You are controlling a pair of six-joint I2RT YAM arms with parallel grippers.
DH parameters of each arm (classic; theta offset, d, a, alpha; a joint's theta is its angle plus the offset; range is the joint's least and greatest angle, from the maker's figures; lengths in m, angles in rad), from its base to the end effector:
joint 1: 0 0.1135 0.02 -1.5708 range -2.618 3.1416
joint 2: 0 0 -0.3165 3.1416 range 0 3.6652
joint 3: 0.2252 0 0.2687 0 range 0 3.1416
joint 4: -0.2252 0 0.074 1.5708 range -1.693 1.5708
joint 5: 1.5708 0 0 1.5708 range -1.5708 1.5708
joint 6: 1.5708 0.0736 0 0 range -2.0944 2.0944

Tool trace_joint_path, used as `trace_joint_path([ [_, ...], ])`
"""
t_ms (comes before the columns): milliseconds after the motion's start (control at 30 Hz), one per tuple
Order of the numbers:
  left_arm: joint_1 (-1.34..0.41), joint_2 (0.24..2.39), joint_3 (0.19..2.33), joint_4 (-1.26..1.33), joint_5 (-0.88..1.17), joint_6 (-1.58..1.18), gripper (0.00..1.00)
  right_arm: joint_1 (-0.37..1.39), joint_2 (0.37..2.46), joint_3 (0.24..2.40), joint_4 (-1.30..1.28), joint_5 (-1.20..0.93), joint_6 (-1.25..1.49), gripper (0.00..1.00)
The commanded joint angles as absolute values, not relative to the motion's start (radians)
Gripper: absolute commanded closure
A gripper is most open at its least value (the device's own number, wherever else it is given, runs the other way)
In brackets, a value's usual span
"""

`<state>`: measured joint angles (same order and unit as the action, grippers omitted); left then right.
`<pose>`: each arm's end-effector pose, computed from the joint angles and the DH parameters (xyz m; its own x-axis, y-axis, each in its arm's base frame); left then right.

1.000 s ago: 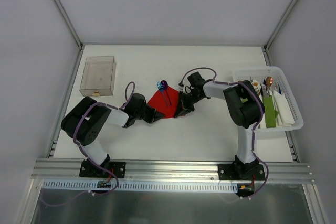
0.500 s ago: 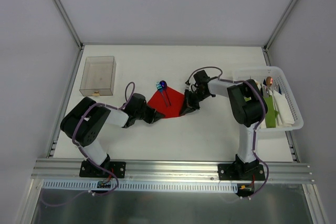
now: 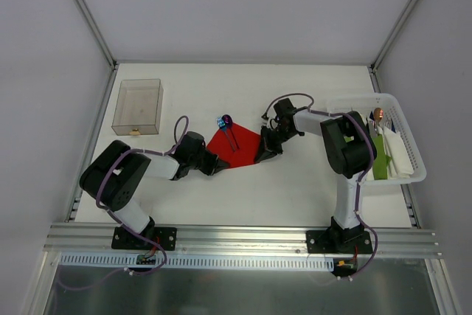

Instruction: Place the utensils on the paper napkin and roll it up

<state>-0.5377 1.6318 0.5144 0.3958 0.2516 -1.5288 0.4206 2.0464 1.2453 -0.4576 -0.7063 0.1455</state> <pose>0.2629 -0.1781 0.1243 -0.6798 -0.7213 0.1328 -0.5393 0.3689 -0.7570 0.3732 0.2193 0.1248 -0.9310 -0.2956 -0.2143 -0.3614 0.6630 0.6557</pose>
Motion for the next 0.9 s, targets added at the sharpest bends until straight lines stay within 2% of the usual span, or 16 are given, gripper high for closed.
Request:
trace_joint_path([
  [0, -0.535, 1.635, 0.483, 0.199, 0.164, -1.471, 1.0, 0.419, 2.033, 1.262, -0.523, -0.629, 0.074, 1.0],
  [233, -0.529, 1.626, 0.497, 0.154, 0.158, -1.453, 1.0, 0.437, 2.016, 1.299, -0.551, -0.603, 0.051, 1.0],
  [633, -0.526, 1.624, 0.546, 0.087, 0.149, -1.396, 1.0, 0.509, 1.913, 1.328, -0.399, -0.794, 0.06, 0.98],
  [867, -0.528, 1.623, 0.548, 0.086, 0.153, -1.388, 1.0, 0.554, 1.945, 1.319, -0.373, -0.801, 0.081, 0.98],
])
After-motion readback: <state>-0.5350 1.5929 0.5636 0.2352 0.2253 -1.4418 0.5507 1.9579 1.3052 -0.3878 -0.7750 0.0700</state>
